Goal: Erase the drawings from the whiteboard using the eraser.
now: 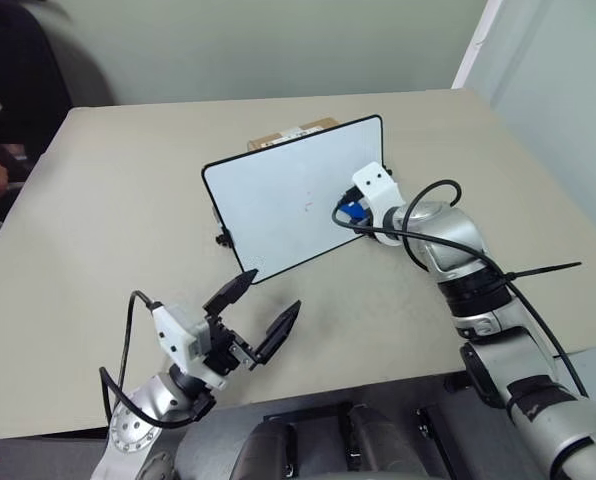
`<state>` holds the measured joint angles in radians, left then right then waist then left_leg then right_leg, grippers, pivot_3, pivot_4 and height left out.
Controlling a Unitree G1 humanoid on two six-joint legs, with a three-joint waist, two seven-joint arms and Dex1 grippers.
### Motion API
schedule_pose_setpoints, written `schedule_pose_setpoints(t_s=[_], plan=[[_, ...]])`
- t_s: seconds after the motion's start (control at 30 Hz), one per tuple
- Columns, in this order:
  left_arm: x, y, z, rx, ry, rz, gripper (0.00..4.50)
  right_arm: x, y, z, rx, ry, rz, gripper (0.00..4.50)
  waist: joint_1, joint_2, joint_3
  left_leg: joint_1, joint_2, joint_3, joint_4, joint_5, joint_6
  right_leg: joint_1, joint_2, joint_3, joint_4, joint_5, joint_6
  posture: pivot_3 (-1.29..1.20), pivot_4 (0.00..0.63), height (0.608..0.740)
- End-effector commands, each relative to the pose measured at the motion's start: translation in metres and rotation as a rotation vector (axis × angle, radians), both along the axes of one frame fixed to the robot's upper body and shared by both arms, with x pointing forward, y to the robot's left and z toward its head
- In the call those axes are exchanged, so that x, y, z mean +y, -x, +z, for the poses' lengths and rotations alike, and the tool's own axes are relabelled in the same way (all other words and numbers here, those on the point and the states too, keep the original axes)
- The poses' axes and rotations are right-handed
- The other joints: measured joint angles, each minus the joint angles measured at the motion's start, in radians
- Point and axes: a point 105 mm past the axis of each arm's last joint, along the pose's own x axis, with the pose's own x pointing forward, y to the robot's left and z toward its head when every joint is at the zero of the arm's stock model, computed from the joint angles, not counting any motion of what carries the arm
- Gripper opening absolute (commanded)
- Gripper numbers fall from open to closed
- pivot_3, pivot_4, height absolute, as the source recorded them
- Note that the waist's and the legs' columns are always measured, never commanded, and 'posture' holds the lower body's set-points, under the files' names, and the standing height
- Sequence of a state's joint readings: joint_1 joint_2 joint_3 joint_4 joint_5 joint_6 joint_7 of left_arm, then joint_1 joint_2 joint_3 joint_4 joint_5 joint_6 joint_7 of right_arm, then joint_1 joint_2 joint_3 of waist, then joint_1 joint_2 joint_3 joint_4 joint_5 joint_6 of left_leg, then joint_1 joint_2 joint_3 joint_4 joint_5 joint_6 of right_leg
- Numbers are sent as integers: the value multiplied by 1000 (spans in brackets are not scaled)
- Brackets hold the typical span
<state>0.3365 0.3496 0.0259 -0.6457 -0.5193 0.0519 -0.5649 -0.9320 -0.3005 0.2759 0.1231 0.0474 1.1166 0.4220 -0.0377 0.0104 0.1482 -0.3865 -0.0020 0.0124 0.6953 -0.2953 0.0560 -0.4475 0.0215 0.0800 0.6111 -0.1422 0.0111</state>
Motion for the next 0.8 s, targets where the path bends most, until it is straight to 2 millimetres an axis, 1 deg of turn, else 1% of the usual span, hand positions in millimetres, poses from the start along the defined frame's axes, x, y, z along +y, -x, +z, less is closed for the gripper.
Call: schedule_pose_setpoints(t_s=[0.03, 0.07, 0.17, 0.23, 0.37, 0.47, 0.53, 0.6, 0.67, 0.8], plan=[[-3, 2, 5, -23, 7, -15, 4500, 31, 16, 22, -75, -28, 158, 1570, -2, 0, 0, -1, 0, 0, 0, 0, -1, 0, 0, 0, 0, 0, 0, 0, 150, 740], [-4, 2, 4, -23, 7, -15, 4500, 35, 20, 21, -75, -28, 181, 1570, -2, 0, 0, -2, 0, 0, 0, 2, -4, -1, 0, 0, 0, 0, 0, 0, 150, 740], [-3, 1, 4, -22, 9, -13, 4500, 50, 30, 20, -77, -20, 268, 1570, -1, 0, 0, -2, 1, 0, 0, 3, -6, -1, 1, 0, 0, -1, 0, 0, 150, 740], [-3, 1, 4, -22, 10, -12, 4500, 56, 32, 24, -94, -16, 296, 1570, 0, 0, 0, -2, 1, 0, 0, 3, -5, -2, 1, 0, 0, -1, 0, 0, 150, 740], [-3, 2, 4, -22, 11, -7, 4500, 56, 21, 43, -148, -37, 268, 1570, -2, 0, 0, -2, 1, 0, 2, 2, -3, -2, 1, 0, 0, -1, 0, 0, 150, 740], [-2, 3, 3, -21, 12, -4, 4500, 48, 9, 51, -172, -51, 198, 1570, -4, 0, 0, -2, 1, 0, 3, 1, -1, -2, 1, 0, 0, 1, -1, 0, 150, 740], [-2, 4, 3, -21, 13, 0, 4500, 43, 4, 51, -174, -56, 160, 1570, -5, 0, 0, -2, 1, 0, 2, 2, 0, -2, 1, 0, 1, 2, -3, 0, 150, 740], [-1, 5, 4, -21, 14, 5, 4500, 42, 2, 50, -169, -61, 144, 1570, -4, 0, 0, -2, 1, 0, 2, 3, 0, -2, 1, 0, 1, 4, -4, 0, 150, 740], [0, 6, 4, -21, 14, 6, 4500, 44, 3, 47, -154, -69, 150, 1570, -3, 0, 0, -2, 1, 0, 2, 5, 0, -2, 1, 0, 1, 5, -4, 0, 150, 740], [0, 7, 4, -17, 11, 3, 4500, 56, 16, 36, -113, -74, 221, 1570, -4, 0, 0, -2, 1, 0, 2, 5, 0, -2, 1, 0, 1, 5, -3, 0, 150, 740]])
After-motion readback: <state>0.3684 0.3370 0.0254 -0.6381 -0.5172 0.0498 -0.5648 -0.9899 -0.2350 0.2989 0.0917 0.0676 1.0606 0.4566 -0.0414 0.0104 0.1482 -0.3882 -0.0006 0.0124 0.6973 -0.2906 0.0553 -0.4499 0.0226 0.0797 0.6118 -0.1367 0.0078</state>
